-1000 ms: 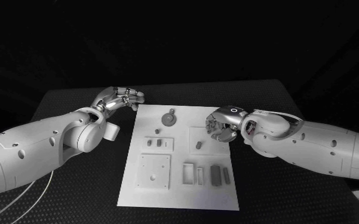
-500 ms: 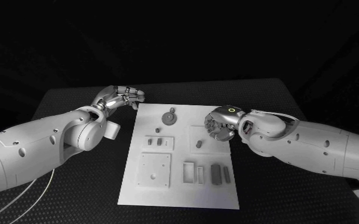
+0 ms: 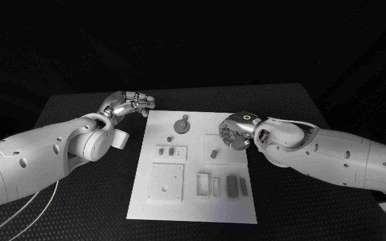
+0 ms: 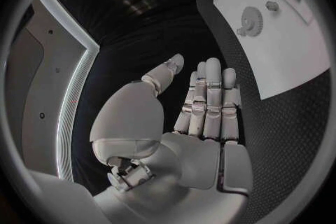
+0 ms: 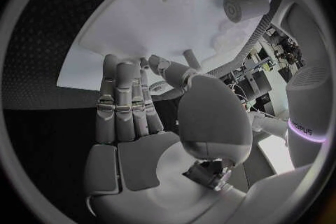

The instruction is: Assemble the parts on the task board

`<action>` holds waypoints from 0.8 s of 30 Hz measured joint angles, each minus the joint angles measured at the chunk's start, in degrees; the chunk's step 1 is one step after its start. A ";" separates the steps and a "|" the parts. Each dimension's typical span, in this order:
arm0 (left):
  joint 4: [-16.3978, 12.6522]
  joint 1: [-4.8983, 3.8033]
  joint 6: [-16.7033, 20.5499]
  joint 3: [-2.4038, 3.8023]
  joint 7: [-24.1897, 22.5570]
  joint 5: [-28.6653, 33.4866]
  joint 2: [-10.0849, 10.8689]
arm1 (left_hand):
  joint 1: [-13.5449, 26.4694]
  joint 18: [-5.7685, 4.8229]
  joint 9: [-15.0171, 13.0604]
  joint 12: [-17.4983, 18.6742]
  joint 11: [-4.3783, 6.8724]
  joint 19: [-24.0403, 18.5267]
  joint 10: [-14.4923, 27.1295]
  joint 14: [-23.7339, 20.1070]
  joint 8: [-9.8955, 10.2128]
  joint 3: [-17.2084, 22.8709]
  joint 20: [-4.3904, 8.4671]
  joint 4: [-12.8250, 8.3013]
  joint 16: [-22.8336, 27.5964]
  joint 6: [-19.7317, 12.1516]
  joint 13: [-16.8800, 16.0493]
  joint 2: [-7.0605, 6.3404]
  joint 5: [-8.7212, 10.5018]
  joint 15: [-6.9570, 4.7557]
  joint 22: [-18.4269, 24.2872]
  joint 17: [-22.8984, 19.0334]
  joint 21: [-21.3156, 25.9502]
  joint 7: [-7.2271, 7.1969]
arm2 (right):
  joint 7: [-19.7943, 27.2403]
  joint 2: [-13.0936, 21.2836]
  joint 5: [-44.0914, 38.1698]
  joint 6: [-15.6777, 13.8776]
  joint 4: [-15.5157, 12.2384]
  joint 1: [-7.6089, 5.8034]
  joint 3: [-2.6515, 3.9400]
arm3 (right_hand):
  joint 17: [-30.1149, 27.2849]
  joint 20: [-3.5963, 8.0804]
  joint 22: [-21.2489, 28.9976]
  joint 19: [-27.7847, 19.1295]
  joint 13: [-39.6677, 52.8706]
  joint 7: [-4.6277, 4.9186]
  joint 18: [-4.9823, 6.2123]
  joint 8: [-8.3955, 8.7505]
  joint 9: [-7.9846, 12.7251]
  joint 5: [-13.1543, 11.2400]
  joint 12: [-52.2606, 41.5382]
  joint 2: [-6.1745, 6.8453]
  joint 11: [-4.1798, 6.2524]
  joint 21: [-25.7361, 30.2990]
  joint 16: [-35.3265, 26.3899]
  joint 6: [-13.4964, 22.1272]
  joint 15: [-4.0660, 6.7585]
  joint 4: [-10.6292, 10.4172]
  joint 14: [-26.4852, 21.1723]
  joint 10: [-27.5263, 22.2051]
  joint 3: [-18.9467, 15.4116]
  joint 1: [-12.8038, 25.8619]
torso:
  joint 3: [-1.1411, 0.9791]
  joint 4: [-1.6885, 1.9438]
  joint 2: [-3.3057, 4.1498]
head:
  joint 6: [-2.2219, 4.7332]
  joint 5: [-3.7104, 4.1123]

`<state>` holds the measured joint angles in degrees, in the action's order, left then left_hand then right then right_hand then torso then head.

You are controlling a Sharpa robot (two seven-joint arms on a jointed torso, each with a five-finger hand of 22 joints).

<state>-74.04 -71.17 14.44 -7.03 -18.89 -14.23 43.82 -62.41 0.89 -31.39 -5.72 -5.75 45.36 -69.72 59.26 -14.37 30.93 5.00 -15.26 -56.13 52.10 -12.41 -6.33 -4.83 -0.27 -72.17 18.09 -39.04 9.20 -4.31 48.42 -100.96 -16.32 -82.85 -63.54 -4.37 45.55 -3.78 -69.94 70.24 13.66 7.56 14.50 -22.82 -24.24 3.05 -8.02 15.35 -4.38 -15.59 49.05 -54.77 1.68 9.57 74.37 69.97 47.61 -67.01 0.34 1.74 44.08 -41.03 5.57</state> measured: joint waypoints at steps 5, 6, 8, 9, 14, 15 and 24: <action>0.03 0.00 -0.01 0.00 0.03 0.04 0.05 | 0.00 0.00 0.00 0.00 -0.05 0.21 0.05 0.20 0.00 0.00 0.21 0.00 0.00 0.00 0.06 0.00 0.00 0.20 0.00 0.10 0.00 0.00 | -0.60 -0.29 -1.52 -0.34 0.03 0.18 -0.04 | 1.22 0.75 -1.71 1.33 1.82 -1.24 -0.35 -0.92 -0.58 0.00 -1.29 -0.42 1.05 -1.52 3.47 -2.59 0.89 0.67 -0.11 2.05 0.17 -0.43 | 0.04 0.00 -0.01 | -0.13 0.05; 0.04 0.00 -0.01 0.00 0.03 0.05 0.05 | 0.00 -0.01 0.00 0.00 -0.12 0.21 0.13 0.20 0.00 0.00 0.21 0.00 0.00 0.00 0.06 0.00 0.00 0.20 0.00 0.12 0.00 -0.01 | -0.74 -0.37 -1.83 -0.45 0.04 0.23 -0.07 | 1.37 0.87 -2.01 1.45 2.08 -1.44 -0.36 -1.14 -0.66 0.00 -1.56 -0.43 1.25 -1.72 4.01 -2.85 1.09 0.81 -0.28 2.26 0.31 -0.42 | 0.04 0.00 -0.01 | -0.14 0.08; 0.04 0.00 -0.01 0.00 0.04 0.06 0.06 | 0.00 0.00 0.00 0.00 -0.19 0.21 0.20 0.23 0.00 0.00 0.21 0.00 0.00 -0.01 0.06 0.00 0.00 0.17 0.00 0.12 0.00 -0.01 | -1.08 -0.56 -2.49 -0.73 0.09 0.33 -0.12 | 1.59 1.05 -2.56 1.63 2.77 -1.64 -0.39 -1.29 -0.74 0.00 -1.76 -0.61 1.43 -2.11 5.04 -3.46 1.27 0.82 -0.43 2.86 0.32 -0.24 | 0.05 0.00 -0.02 | -0.15 0.09; 0.05 0.00 -0.01 0.00 0.04 0.06 0.06 | 0.00 -0.01 0.00 0.00 -0.19 0.21 0.20 0.34 0.00 0.00 0.21 0.00 0.00 -0.01 0.06 0.00 0.00 0.07 0.00 0.12 0.00 -0.01 | -1.24 -0.63 -2.76 -0.87 0.13 0.38 -0.13 | 1.67 1.18 -2.76 1.76 2.92 -1.71 -0.43 -1.29 -0.79 0.00 -1.77 -0.68 1.50 -2.26 5.43 -3.77 1.33 0.98 -0.48 3.11 0.47 -0.17 | 0.05 0.00 -0.02 | -0.19 0.09; 0.10 0.00 -0.01 0.00 0.05 0.07 0.07 | 0.00 -0.01 0.01 0.00 -0.19 0.21 0.20 0.41 0.00 -0.16 0.21 -0.16 0.00 -0.22 0.06 0.00 0.00 -0.01 0.00 0.18 0.00 0.20 | -2.05 -0.94 -4.25 -1.70 0.23 0.44 -0.54 | 1.83 1.66 -3.60 2.25 3.75 -2.13 -0.55 -1.59 -0.99 0.00 -2.22 -0.96 2.03 -2.58 6.95 -4.77 1.72 1.35 -0.46 3.65 0.54 -0.34 | 0.04 0.01 -0.04 | -0.35 0.14; 0.11 0.00 -0.01 0.00 0.06 0.08 0.08 | 0.00 -0.01 0.00 0.00 -0.19 0.22 0.20 0.41 0.00 -0.16 0.21 -0.16 0.00 -0.22 0.06 0.00 0.00 -0.01 0.00 0.19 0.00 0.20 | -2.19 -0.97 -4.50 -1.87 0.23 0.43 -0.64 | 1.83 1.63 -3.69 2.45 3.92 -2.14 -0.53 -1.59 -1.02 0.00 -2.22 -0.96 2.04 -2.76 6.99 -4.77 1.78 1.39 -0.40 3.65 0.57 -0.34 | 0.04 0.01 -0.04 | -0.40 0.16; 0.12 0.00 -0.01 0.00 0.13 0.09 0.19 | 0.00 -0.01 0.01 0.03 -0.19 0.21 0.20 0.41 0.00 -0.16 0.21 -0.16 0.00 -0.22 0.13 0.00 0.00 -0.01 -0.01 0.30 0.00 0.20 | -3.47 -1.29 -7.21 -2.81 0.15 0.46 -1.18 | 1.82 1.57 -4.04 2.55 4.43 -2.14 -0.41 -1.61 -1.10 0.00 -2.57 -0.96 2.03 -2.81 7.62 -5.18 2.00 1.70 -0.59 4.06 0.88 -0.34 | 0.03 0.01 -0.04 | -0.56 0.16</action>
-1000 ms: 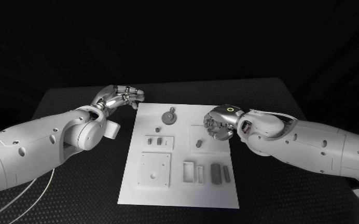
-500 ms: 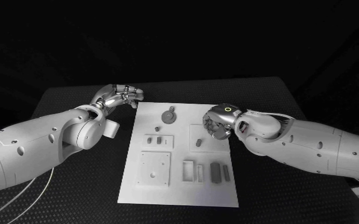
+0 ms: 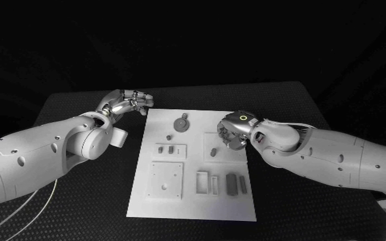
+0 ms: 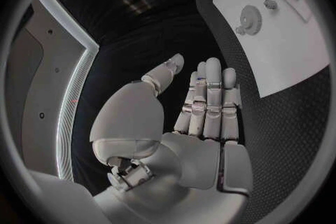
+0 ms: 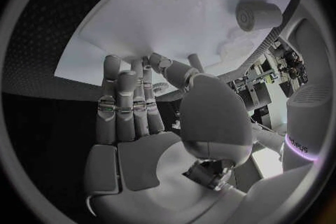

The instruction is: Assemble the parts on the task board

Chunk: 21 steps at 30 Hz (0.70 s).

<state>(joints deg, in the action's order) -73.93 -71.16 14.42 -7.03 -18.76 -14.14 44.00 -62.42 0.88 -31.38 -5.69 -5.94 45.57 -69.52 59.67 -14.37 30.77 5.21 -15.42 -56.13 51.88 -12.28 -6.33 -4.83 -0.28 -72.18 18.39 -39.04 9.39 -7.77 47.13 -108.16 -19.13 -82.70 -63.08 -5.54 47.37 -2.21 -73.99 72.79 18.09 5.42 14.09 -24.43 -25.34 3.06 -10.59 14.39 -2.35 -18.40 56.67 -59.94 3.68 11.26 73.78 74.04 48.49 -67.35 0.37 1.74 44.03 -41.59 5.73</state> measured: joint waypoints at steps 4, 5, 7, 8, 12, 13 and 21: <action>-0.03 0.00 0.00 0.00 0.05 -0.01 0.00 | 0.00 0.00 0.00 0.19 0.00 0.00 0.00 0.00 0.00 -0.16 0.00 -0.16 0.00 -0.01 0.01 0.00 0.00 0.00 0.00 0.07 0.00 0.00 | -0.56 -0.04 -1.23 -0.32 -0.17 0.09 -0.10 | 0.00 0.29 -0.24 0.29 0.18 -0.29 0.04 0.00 0.00 0.00 -0.05 0.00 0.24 -0.31 0.59 -0.30 0.00 0.53 0.00 0.24 0.53 0.00 | -0.01 0.00 0.00 | -0.01 0.04; -0.03 0.00 0.00 0.00 0.05 -0.01 0.00 | 0.00 0.00 0.00 0.19 0.00 0.02 0.00 0.00 0.00 -0.16 -0.03 -0.16 0.00 -0.32 0.00 0.00 0.00 0.00 0.00 0.06 0.00 -0.06 | -0.69 -0.04 -1.50 -0.40 -0.21 0.11 -0.11 | -0.01 0.40 -0.31 0.41 0.35 -0.22 0.04 0.00 -0.02 0.00 -0.04 0.00 0.40 -0.31 0.81 -0.65 0.11 0.60 0.11 0.40 0.64 0.00 | -0.01 0.00 0.00 | -0.01 0.04; -0.03 0.00 0.00 0.00 0.07 -0.02 0.01 | 0.00 0.00 0.00 0.19 -0.05 0.23 0.06 0.00 0.00 -0.16 -0.17 -0.16 0.00 -0.40 0.00 0.00 0.00 0.00 0.00 0.06 0.00 0.01 | -0.94 -0.05 -2.02 -0.57 -0.30 0.16 -0.15 | -0.08 0.42 -0.48 0.97 0.65 -0.50 0.04 0.02 -0.05 -0.01 -0.03 0.00 0.52 -0.56 1.22 -0.91 0.31 0.52 0.30 0.53 1.35 0.00 | -0.02 0.00 0.00 | -0.01 0.08; -0.03 0.00 0.00 0.00 0.08 -0.02 0.01 | 0.00 0.00 0.00 0.19 -0.13 0.31 0.14 0.00 0.00 -0.16 -0.09 -0.16 0.00 -0.40 0.00 0.00 0.00 0.00 0.00 0.06 0.00 0.01 | -1.04 -0.05 -2.20 -0.65 -0.33 0.18 -0.17 | -0.12 0.41 -0.49 1.02 0.81 -0.49 0.04 0.02 -0.08 -0.01 0.00 0.01 0.61 -0.63 1.36 -0.93 0.33 0.50 0.30 0.61 1.52 -0.01 | -0.03 0.00 -0.01 | 0.02 0.10; 0.00 0.01 0.01 0.00 0.11 -0.03 0.01 | 0.00 0.00 0.00 0.19 -0.05 0.41 0.38 0.20 0.00 -0.16 0.01 -0.16 0.00 -0.41 0.00 0.00 0.00 0.20 0.00 0.11 0.00 0.01 | -1.48 0.02 -2.82 -0.94 -0.56 0.27 -0.23 | -0.31 0.70 -0.75 1.33 1.34 -0.58 0.04 0.03 -0.11 0.67 0.12 0.31 0.65 -0.66 1.81 -1.41 0.56 0.52 0.34 1.05 2.12 -0.31 | -0.03 -0.01 -0.01 | 0.07 0.18; 0.00 0.01 0.01 0.00 0.12 -0.03 0.01 | 0.00 0.00 0.00 0.19 -0.05 0.42 0.38 0.20 0.00 -0.16 0.01 -0.16 0.00 -0.41 0.00 0.00 0.00 0.20 0.00 0.13 0.00 0.01 | -1.58 0.08 -2.94 -1.00 -0.64 0.29 -0.24 | -0.32 0.71 -0.76 1.34 1.49 -0.59 0.04 0.03 -0.12 0.72 -0.05 0.31 0.73 -0.66 1.94 -1.41 0.64 0.42 0.42 1.13 2.23 -0.31 | -0.03 0.00 -0.01 | 0.08 0.18; 0.02 0.01 0.02 0.00 0.17 -0.03 0.02 | 0.00 0.00 0.06 0.19 -0.01 0.41 0.42 0.20 0.00 -0.16 0.00 -0.16 0.00 -0.41 0.00 0.00 0.00 0.20 0.00 0.13 0.00 0.00 | -2.34 0.43 -3.64 -1.55 -1.23 0.44 -0.34 | -0.36 0.80 -0.90 1.84 1.74 -0.59 0.04 0.25 -0.24 0.72 -0.15 0.54 0.94 -0.89 2.47 -1.82 0.73 0.40 0.32 1.32 2.80 -0.54 | -0.02 0.00 -0.01 | 0.19 0.27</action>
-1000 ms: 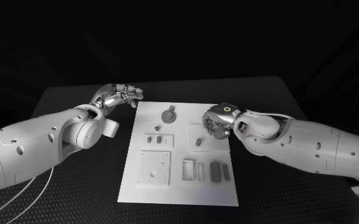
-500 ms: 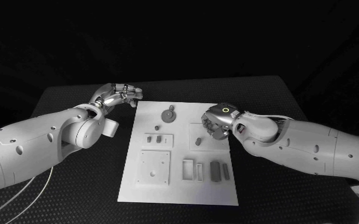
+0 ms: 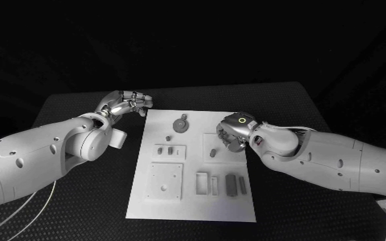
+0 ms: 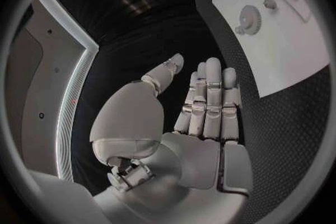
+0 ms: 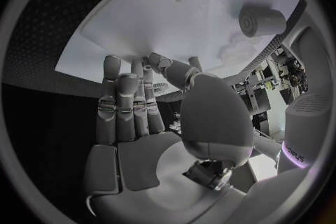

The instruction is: Assemble the parts on the task board

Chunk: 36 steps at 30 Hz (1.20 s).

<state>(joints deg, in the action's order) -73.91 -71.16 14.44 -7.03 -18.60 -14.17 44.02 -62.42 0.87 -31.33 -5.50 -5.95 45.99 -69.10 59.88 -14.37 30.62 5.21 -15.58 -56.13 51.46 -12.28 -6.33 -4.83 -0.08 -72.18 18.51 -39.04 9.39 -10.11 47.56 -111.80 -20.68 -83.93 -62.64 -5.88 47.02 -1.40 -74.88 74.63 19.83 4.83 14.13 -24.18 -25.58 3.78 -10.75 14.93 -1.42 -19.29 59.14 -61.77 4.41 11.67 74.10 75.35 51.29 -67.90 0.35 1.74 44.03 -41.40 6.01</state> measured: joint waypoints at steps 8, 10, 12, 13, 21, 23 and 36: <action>0.15 0.00 0.00 0.00 0.03 0.00 0.00 | 0.00 0.00 0.00 0.00 0.00 0.00 0.00 0.00 0.22 0.00 0.00 0.00 0.00 -0.21 0.00 0.00 0.00 0.00 0.00 0.05 0.00 0.19 | -0.40 0.44 -0.23 -0.29 -0.64 0.29 0.14 | -0.02 0.10 -0.07 0.11 0.65 -0.22 0.00 -0.18 -0.11 -0.01 0.00 0.00 -0.21 0.00 0.22 -0.21 0.05 -0.27 -0.06 0.22 0.50 0.00 | 0.03 0.00 0.00 | 0.09 -0.12; 0.18 0.00 0.00 0.00 0.04 0.00 0.00 | 0.00 0.00 0.00 0.00 0.01 0.00 0.00 0.00 0.22 0.00 0.00 0.00 0.00 -0.21 0.02 0.00 0.00 0.00 0.00 0.12 0.00 0.19 | -0.41 0.54 -0.24 -0.26 -0.78 0.38 0.28 | -0.02 0.19 -0.07 0.22 0.64 -0.22 0.00 -0.18 -0.13 -0.01 0.00 0.00 -0.02 0.00 0.46 -0.22 0.15 -0.27 0.03 0.41 0.50 0.00 | 0.02 0.00 0.01 | 0.13 -0.13; 0.22 0.00 0.00 0.00 0.05 0.00 -0.01 | 0.00 0.00 0.00 0.00 0.01 -0.01 0.00 0.00 0.23 0.00 0.00 0.00 0.00 -0.21 0.05 0.00 0.00 0.00 0.00 0.11 0.00 0.19 | -0.41 0.63 -0.23 -0.08 -0.99 0.50 0.51 | -0.08 0.20 -0.06 0.39 0.64 -0.23 0.00 -0.19 -0.13 -0.01 0.00 0.00 -0.01 0.00 0.50 -0.23 0.25 -0.27 0.14 0.42 0.50 0.00 | 0.03 0.00 0.01 | 0.14 -0.15; 0.24 0.00 0.00 0.00 0.06 0.00 -0.02 | 0.00 0.00 0.00 0.00 0.01 -0.01 0.00 0.00 0.23 0.00 -0.01 0.00 0.00 -0.21 0.05 0.00 0.00 0.00 0.00 0.12 0.00 0.19 | -0.41 0.68 -0.20 0.02 -1.09 0.56 0.63 | -0.08 0.20 -0.06 0.40 0.64 -0.24 0.00 -0.20 -0.13 -0.01 0.00 0.00 -0.01 0.00 0.50 -0.23 0.25 -0.27 0.14 0.42 0.50 0.00 | 0.04 0.00 0.01 | 0.15 -0.15; 0.62 0.00 0.00 0.00 0.09 0.00 -0.05 | 0.00 0.00 0.00 0.00 0.01 -0.01 0.00 0.13 0.22 0.00 -0.01 0.00 0.00 -0.22 0.04 0.00 0.00 -0.13 0.00 0.17 0.00 0.19 | 0.06 0.95 0.57 1.05 -1.84 0.20 1.51 | -0.08 0.21 -0.06 0.41 0.89 -0.25 0.00 -0.21 -0.12 -0.02 0.00 0.01 -0.01 0.00 0.50 -0.24 0.20 -0.44 0.20 0.42 0.66 0.01 | 0.03 0.00 0.01 | 0.23 -0.19; 0.70 0.00 0.00 0.00 0.10 0.00 -0.08 | 0.00 0.00 -0.01 0.00 0.01 -0.01 0.00 0.22 0.22 0.00 -0.01 0.00 0.00 -0.22 0.05 0.00 0.00 -0.22 0.00 0.17 0.00 0.19 | 0.32 0.95 0.91 1.31 -2.04 -0.12 1.66 | -0.08 0.20 -0.06 0.41 1.02 -0.24 0.00 -0.21 -0.12 -0.02 0.00 0.01 -0.01 0.00 0.50 -0.23 0.20 -0.44 0.21 0.42 0.66 0.01 | 0.03 0.00 0.01 | 0.25 -0.19; 1.00 0.00 0.00 0.00 0.19 0.01 -0.07 | 0.00 -0.01 0.04 0.00 0.02 0.20 -0.01 0.23 0.22 -0.15 0.20 0.15 0.00 -0.42 0.04 0.00 0.00 -0.22 -0.05 0.28 0.00 0.39 | 2.27 3.00 5.48 3.23 -4.48 -1.10 4.04 | -0.18 0.19 -0.05 0.40 0.98 -0.24 0.00 -0.21 -0.23 -0.06 0.13 0.02 0.00 0.00 0.76 -0.22 0.17 -0.44 0.22 0.40 0.65 0.01 | 0.03 0.01 0.01 | 0.30 -0.30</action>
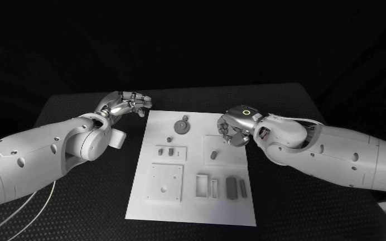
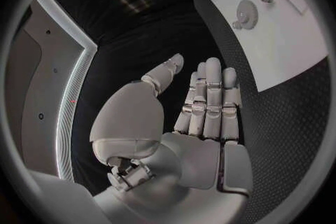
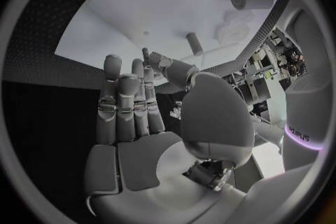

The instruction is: Assemble the parts on the task board

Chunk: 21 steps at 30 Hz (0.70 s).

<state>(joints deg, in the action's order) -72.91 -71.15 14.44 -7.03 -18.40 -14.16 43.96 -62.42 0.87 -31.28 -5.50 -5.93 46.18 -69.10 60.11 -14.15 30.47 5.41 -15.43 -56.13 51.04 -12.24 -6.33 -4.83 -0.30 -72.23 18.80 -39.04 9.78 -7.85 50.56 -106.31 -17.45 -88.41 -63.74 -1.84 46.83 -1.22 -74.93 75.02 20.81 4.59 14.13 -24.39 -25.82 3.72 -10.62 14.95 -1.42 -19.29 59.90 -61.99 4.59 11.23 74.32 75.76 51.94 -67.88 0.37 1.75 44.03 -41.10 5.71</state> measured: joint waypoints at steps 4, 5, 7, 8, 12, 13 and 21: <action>0.14 0.00 0.00 0.00 0.02 0.01 0.01 | 0.00 0.00 0.00 0.00 0.00 0.00 0.00 0.00 0.00 0.00 0.00 0.00 0.00 0.00 0.00 0.00 0.00 0.00 0.00 0.00 0.00 0.00 | 0.76 0.10 2.95 0.13 -1.26 -0.58 0.29 | -0.04 -0.01 0.00 0.00 0.07 0.00 0.00 0.00 0.01 0.03 0.06 0.00 0.00 0.00 0.00 0.00 0.11 0.00 -0.12 -0.01 0.00 0.00 | 0.00 -0.01 -0.01 | 0.20 -0.34; 0.23 0.00 0.00 0.00 0.02 0.01 -0.03 | 0.00 0.00 0.00 0.00 0.00 0.00 0.00 0.00 0.00 0.00 0.00 0.00 0.00 0.00 0.00 0.00 0.00 0.00 0.00 0.00 0.00 0.00 | 1.00 0.00 3.83 0.01 -1.53 -0.68 0.33 | -0.12 -0.01 0.00 -0.01 0.17 0.00 0.01 0.00 0.00 0.29 0.07 0.00 0.00 0.00 0.00 0.01 0.12 0.00 -0.13 -0.01 0.00 0.00 | 0.02 -0.03 -0.03 | 0.27 -0.45; 0.40 0.00 0.00 0.00 0.03 0.02 -0.16 | 0.00 0.00 0.00 0.00 0.00 0.00 0.00 0.00 0.00 0.00 0.00 0.00 0.00 0.00 0.00 0.00 0.00 0.00 0.00 0.00 0.00 0.00 | 1.54 -0.39 5.53 -0.49 -1.91 -0.74 0.35 | -0.16 -0.01 0.01 -0.01 0.34 0.00 0.00 0.00 -0.02 0.68 0.09 0.00 0.00 0.00 0.20 0.01 0.13 0.18 -0.14 -0.01 -0.18 0.00 | 0.03 -0.04 -0.04 | 0.42 -0.72; 0.51 0.00 0.00 0.00 0.03 0.02 -0.24 | 0.00 0.00 0.00 0.00 0.00 0.00 0.00 0.00 0.00 0.00 0.00 0.00 0.00 0.00 0.00 0.00 0.00 0.00 0.00 0.00 0.00 0.00 | 1.94 -0.80 6.64 -0.96 -2.08 -0.73 0.35 | -0.17 -0.01 0.00 -0.01 0.44 0.00 0.01 0.00 -0.06 0.73 0.09 0.00 0.00 0.00 0.20 0.01 0.13 0.18 -0.14 -0.02 -0.18 0.00 | 0.04 -0.05 -0.05 | 0.50 -0.85; 1.16 -0.01 0.01 0.00 0.03 0.07 -0.65 | 0.00 0.00 0.00 0.00 0.01 -0.01 -0.01 0.00 0.00 0.00 -0.01 0.00 0.00 0.00 0.00 0.00 0.00 0.00 0.00 0.05 0.00 0.00 | 3.32 -2.52 9.85 -3.20 -2.54 -0.71 0.31 | -0.34 -0.02 0.01 -0.02 0.49 0.01 0.01 0.00 -0.12 1.13 0.10 -0.19 0.00 0.00 0.20 0.01 0.13 0.50 -0.14 -0.02 -0.50 0.20 | 0.07 0.01 -0.08 | 0.69 -1.76; 1.31 -0.01 0.02 0.00 0.03 0.09 -0.70 | 0.00 0.00 0.00 0.00 0.01 -0.01 -0.01 0.00 0.00 0.00 -0.01 0.00 0.00 0.00 0.00 0.00 0.00 0.00 0.00 0.05 0.00 0.00 | 3.63 -2.97 10.42 -3.73 -2.66 -0.71 0.31 | -0.37 -0.02 0.01 -0.02 0.51 0.01 0.00 0.00 -0.12 1.17 0.10 -0.26 0.00 0.00 0.20 0.01 0.13 0.56 -0.14 -0.03 -0.56 0.27 | 0.07 0.02 -0.08 | 0.70 -1.99; 2.82 -0.03 0.30 0.01 -0.06 0.36 -1.84 | 0.00 0.00 -0.01 0.00 0.02 -0.01 -0.02 0.00 0.00 0.00 -0.01 0.00 0.00 0.00 0.00 0.00 0.00 0.00 0.01 0.05 0.00 0.00 | 5.42 -8.59 12.34 -5.76 -1.78 -0.60 0.07 | -0.63 -0.03 0.01 -0.03 0.88 0.01 0.02 0.29 -0.34 1.87 0.32 -0.47 0.01 0.00 0.20 0.02 0.13 1.27 -0.15 -0.03 -1.27 1.08 | 0.10 0.13 -0.07 | 0.57 -4.49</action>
<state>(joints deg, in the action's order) -70.09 -71.19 14.74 -7.02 -18.46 -13.81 42.11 -62.42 0.87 -31.29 -5.50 -5.91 46.17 -69.12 60.10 -14.15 30.47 5.40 -15.43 -56.13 51.04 -12.25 -6.33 -4.83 -0.30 -72.22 18.84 -39.04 9.78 -2.43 41.97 -93.97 -23.21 -90.20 -64.34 -1.78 46.20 -1.25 -74.92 74.99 21.69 4.60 14.15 -24.10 -26.16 5.59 -10.30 14.47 -1.42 -19.29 60.11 -61.97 4.72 12.49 74.18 75.72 50.67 -66.80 0.48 1.88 43.97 -40.53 1.22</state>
